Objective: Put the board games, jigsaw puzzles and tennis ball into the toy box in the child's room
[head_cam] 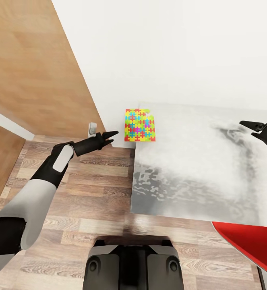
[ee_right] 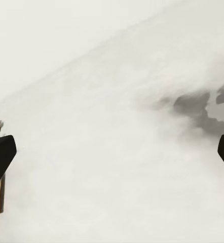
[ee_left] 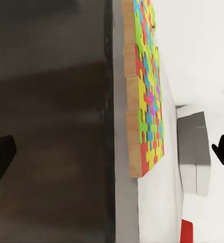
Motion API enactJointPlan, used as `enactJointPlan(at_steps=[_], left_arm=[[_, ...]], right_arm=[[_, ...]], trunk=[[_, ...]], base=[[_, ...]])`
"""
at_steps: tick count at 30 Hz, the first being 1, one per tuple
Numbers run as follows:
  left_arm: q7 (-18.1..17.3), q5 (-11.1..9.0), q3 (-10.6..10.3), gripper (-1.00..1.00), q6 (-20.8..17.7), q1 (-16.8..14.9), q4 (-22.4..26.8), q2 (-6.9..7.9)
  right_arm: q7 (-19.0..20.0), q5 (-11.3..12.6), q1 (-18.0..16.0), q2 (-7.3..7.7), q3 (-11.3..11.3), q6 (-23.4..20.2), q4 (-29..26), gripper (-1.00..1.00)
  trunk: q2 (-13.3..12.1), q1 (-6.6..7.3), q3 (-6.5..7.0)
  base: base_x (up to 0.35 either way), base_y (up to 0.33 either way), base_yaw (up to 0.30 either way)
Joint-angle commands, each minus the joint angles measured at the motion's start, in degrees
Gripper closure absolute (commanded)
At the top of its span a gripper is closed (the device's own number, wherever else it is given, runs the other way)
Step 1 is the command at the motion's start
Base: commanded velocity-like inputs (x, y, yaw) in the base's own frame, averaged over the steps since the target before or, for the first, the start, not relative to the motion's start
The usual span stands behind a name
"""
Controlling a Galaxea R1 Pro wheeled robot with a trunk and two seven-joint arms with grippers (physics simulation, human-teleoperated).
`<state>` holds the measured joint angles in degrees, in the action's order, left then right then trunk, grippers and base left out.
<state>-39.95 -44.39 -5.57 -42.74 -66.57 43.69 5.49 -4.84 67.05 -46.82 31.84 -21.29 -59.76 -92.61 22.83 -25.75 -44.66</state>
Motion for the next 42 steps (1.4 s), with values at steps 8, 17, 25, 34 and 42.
enactJointPlan(at_steps=[8, 17, 25, 34, 42], left_arm=[[0.04, -0.34, -0.18, -1.0, -0.38, 0.07, 0.02, 0.15], [0.05, -0.31, -0.22, -1.0, -0.4, 0.11, 0.06, 0.14], [0.05, -0.34, -0.23, -1.0, -0.41, 0.17, 0.07, 0.2], [0.08, -0.28, -0.23, -1.0, -0.41, 0.2, 0.08, 0.19], [0.13, -0.25, -0.19, -1.0, -0.41, 0.19, 0.08, 0.21]], right_arm=[[-0.52, 0.53, -0.03, -0.61, -0.01, -0.24, -0.03, -1.0], [-0.52, 0.53, -0.01, -0.83, -0.02, -0.24, -0.03, -1.0], [-0.52, 0.53, 0.04, -0.88, 0.01, -0.24, -0.03, -1.0], [-0.52, 0.51, 0.06, -0.9, 0.15, -0.24, -0.03, -1.0], [-0.55, 0.53, 0.06, -0.9, 0.24, -0.24, -0.03, -1.0]], trunk=[[0.09, -0.03, -0.07], [0.09, -0.03, -0.07], [0.09, -0.03, -0.07], [0.09, -0.03, -0.07], [0.09, -0.03, -0.07]], base=[[0.0, 0.0, 0.0], [0.003, 0.0, 0.0], [0.086, 0.0, 0.0], [0.05, 0.0, 0.0], [0.015, 0.0, 0.0]])
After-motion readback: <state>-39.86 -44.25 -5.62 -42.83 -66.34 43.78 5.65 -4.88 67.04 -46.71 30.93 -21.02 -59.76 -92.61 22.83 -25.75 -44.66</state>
